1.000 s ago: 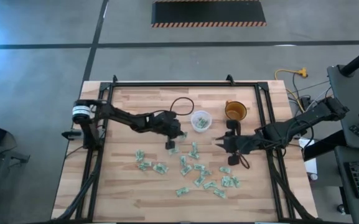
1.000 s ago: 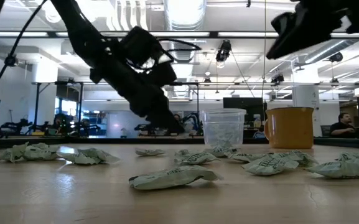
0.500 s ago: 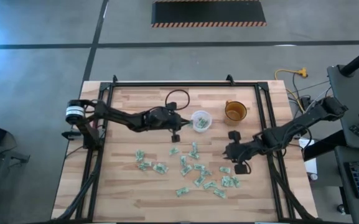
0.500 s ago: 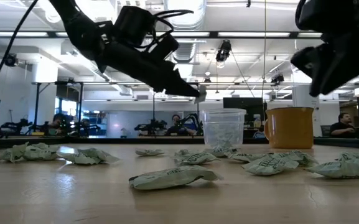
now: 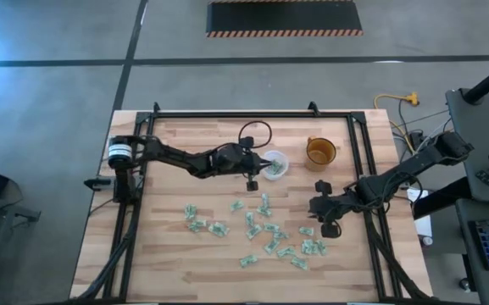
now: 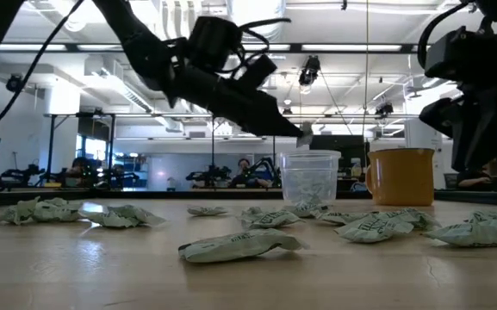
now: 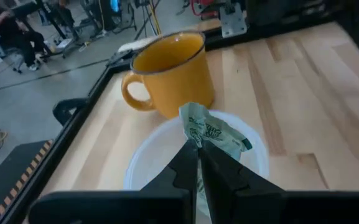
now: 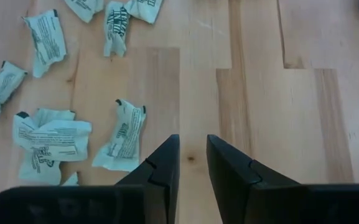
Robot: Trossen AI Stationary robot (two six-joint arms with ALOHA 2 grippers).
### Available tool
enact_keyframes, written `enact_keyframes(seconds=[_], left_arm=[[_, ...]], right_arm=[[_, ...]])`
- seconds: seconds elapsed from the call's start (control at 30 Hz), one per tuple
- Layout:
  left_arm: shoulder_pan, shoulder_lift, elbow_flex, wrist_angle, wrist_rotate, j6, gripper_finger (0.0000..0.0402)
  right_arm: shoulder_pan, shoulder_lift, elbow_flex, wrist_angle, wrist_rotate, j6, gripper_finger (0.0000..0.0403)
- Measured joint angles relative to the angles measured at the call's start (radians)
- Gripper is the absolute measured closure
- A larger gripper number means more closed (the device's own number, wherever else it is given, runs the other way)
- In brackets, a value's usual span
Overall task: Pick and place Stevia / Truvia into bins
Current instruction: Put the green stevia packet into the transparent bin
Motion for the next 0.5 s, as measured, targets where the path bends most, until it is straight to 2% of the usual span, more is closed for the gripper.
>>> enact_keyframes(seconds=[0.27, 0.5], left_arm=[[0.006, 0.02, 0.03, -0.041, -0.083, 0.0, 0.0396], [0.005, 0.005, 0.025, -0.045, -0.083, 0.0, 0.0335]], right_arm=[[0.001, 0.0, 0.0, 0.018, 0.0, 0.0, 0.0324], [0.001, -0.001, -0.006, 0.037, -0.02, 0.04, 0.0328]])
